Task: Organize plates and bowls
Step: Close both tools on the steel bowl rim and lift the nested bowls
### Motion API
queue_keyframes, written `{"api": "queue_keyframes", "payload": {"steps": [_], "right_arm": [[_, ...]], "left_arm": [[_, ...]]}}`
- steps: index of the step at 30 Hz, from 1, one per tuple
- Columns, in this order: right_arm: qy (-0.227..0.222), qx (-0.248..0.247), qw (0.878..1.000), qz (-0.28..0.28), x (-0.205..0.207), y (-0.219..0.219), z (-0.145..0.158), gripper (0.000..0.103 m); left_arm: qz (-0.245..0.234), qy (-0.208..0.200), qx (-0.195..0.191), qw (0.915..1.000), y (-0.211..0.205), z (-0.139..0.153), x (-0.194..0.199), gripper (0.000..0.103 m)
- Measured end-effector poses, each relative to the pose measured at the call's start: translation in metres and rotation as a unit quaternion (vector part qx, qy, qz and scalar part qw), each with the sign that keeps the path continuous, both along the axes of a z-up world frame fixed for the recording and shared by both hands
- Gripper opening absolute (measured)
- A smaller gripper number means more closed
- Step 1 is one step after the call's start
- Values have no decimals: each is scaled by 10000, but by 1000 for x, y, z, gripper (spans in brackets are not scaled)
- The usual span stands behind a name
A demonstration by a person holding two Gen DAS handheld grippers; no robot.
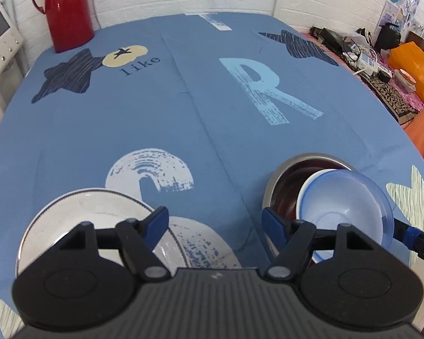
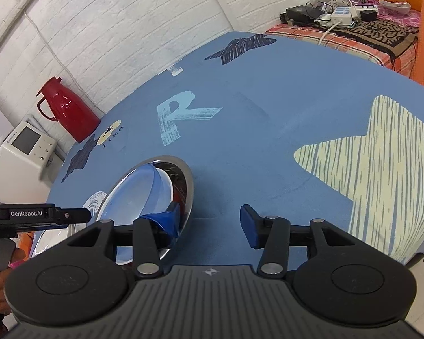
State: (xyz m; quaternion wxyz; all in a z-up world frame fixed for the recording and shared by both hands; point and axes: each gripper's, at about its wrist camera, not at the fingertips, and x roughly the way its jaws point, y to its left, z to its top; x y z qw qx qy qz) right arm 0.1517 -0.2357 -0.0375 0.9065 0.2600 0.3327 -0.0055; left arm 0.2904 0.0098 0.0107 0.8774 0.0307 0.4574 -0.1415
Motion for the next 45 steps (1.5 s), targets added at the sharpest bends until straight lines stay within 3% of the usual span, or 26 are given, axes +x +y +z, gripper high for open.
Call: {"api": "queue_keyframes", "payload": {"steps": [14,16,24,26,38,42,45], "right_arm": [[131,-337,9989,295,14,4,-3,37],[122,-524,9976,428,19,7,-5,40],[397,-1196,9891,765,36,6,-5,69],[520,-1007,9902,816,39,-1,-7,72],[785,-1129,9867,870,44,2,-5,77],[828,-1271,9844,894,49,5,-6,81],[765,-1263,9846,933,48,5,-6,78]], "left_arm": [[-120,299,-151,9994,-13,-19,10,74],[-79,261,-102,9996,-14,-19,9,74],[9,287,-262,9992,-7,-19,9,74],[30,284,-300,9991,-7,-19,8,74],[-74,313,-294,9991,-7,-20,10,74],[-159,489,-560,9971,-4,-21,13,54],[-193,572,-710,9956,-4,-22,13,47]]}}
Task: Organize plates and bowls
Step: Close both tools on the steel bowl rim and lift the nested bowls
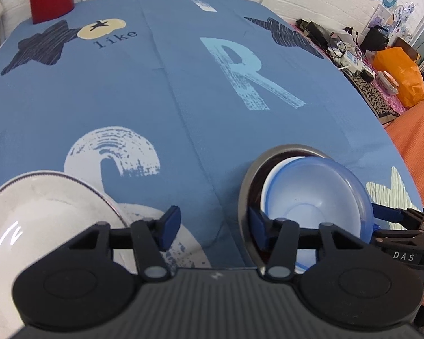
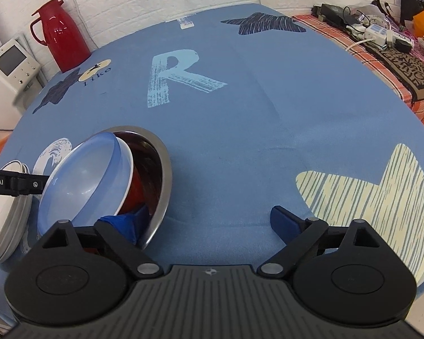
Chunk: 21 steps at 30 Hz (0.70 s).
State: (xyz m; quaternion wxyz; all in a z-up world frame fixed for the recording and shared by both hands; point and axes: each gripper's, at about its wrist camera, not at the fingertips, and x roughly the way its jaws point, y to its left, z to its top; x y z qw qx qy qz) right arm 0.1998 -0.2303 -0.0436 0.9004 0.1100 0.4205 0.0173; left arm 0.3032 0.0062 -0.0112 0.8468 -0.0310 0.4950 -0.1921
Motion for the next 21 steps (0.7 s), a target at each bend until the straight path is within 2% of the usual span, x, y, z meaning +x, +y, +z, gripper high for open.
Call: {"api": "queue_keyframes", "payload": {"steps": [1,2,4,5,6,9,14,18,21], "right_arm": [[-91,22,9999,42,-2,0,-1,77],[-195,57,9998,61,-5,-1,-1,73],[-470,271,9984,140,-11,-2,-1,55],[-593,560,9964,213,-13,-3,0,28],[-636,753,9949,230,-14,-3,0,16],[-652,630,9951,407,-11,3,4,10],[-481,600,9958,502,-5,5,8,6],[-253,652,9963,495,1,6,10,6],[-257,644,9965,457,1,6,14,5]], "left_arm": [[0,33,-66,10000,0,0,0,44],[-9,93,-136,9999,0,0,0,39],[-37,179,-223,9996,-1,-1,-1,32],[-74,160,-235,9996,-2,0,-3,27],[-82,171,-287,9994,-3,0,-5,20],[-42,232,-435,9988,-4,1,-7,7],[266,380,-718,9963,1,-2,-8,4],[343,398,-648,9965,-4,1,-10,0],[326,373,-601,9970,-9,5,-9,0]]}}
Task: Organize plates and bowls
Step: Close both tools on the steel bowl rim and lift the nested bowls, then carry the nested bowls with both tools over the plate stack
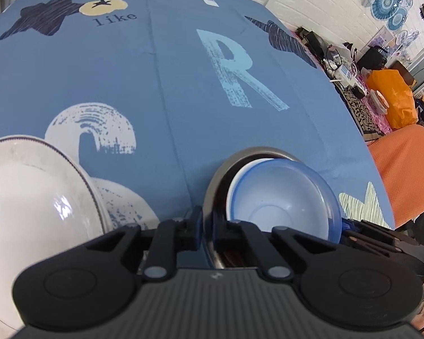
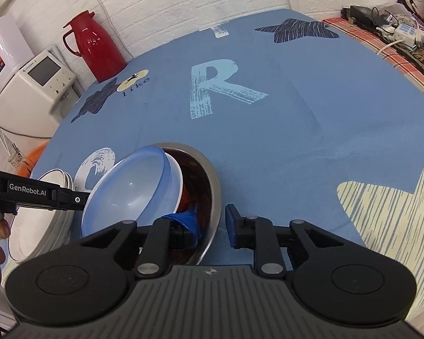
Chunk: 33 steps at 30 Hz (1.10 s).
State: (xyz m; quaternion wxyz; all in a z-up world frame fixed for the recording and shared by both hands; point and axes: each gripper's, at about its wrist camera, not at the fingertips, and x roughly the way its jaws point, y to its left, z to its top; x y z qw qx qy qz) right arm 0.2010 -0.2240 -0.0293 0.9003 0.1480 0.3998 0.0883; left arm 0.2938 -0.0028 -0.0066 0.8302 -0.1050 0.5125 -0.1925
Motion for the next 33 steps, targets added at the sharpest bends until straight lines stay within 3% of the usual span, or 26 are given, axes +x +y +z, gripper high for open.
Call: {"api": "queue_keyframes", "payload": {"steps": [7,11,14,17,21,23,33], "right_arm": [[-59,194,9996,-171,-6,-7,-12,10],[-183,474,9971,-566,-12,-15,-21,25],[-388,506,9956,-687,-17,-15,-24,28],[-262,464,9959,-731,-19,-12,-20,27],[-381,385,9969,-569,-25,-8,-17,9],[-356,339,9974,-533,-26,-5,-15,6],[-180,463,9972,-556,-18,-6,-6,3]], "left_arm": [[-74,54,-217,9997,5,-6,3,0],[-69,-87,-319,9994,10,-9,-2,0],[39,-123,-348,9993,9,-10,-4,0],[35,-154,-317,9994,8,-9,-7,0],[102,-47,-444,9990,9,-10,-6,0],[93,-34,-405,9991,5,-9,-5,0],[7,26,-211,9998,-3,0,2,0]]}}
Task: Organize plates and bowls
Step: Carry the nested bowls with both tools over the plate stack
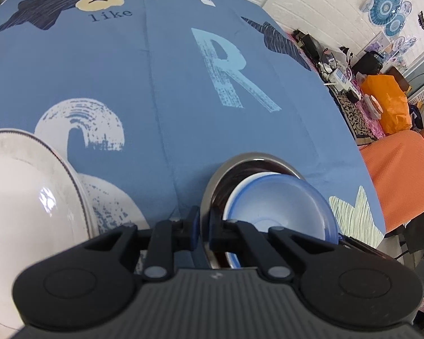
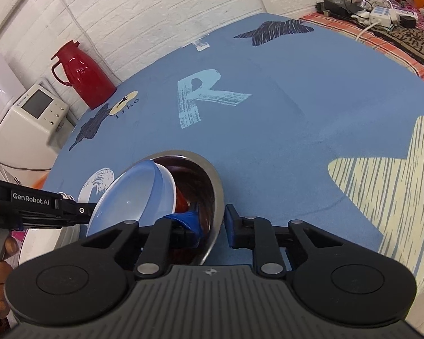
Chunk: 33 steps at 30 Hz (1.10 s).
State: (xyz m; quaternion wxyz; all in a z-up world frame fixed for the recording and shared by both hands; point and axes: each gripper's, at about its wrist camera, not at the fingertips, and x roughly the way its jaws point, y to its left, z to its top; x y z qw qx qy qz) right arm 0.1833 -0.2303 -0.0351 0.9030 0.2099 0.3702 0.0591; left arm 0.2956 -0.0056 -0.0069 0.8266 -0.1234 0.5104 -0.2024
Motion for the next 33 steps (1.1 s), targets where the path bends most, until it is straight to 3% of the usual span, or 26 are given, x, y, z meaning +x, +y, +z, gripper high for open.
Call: {"api": "queue_keyframes", "payload": {"steps": [6,9,13,18,23,29,33], "right_arm": [[-27,49,9999,149,16,6,11,3],[196,138,9995,188,20,8,-2,3],[169,235,9996,55,17,8,-9,8],[194,316,9993,-9,18,4,-11,15],[175,225,9996,48,11,11,-4,1],[324,232,9992,-8,20,12,10,2],[462,312,9984,39,24,17,2,2]], "left_arm": [[55,-261,101,9996,5,15,5,0],[132,-49,167,9998,9,4,12,0],[200,77,-63,9998,19,-7,15,0],[198,3,-99,9998,20,-8,13,0],[247,108,-162,9995,22,-7,12,0],[215,194,-131,9995,20,3,14,0],[328,235,-102,9991,25,2,18,0]]}}
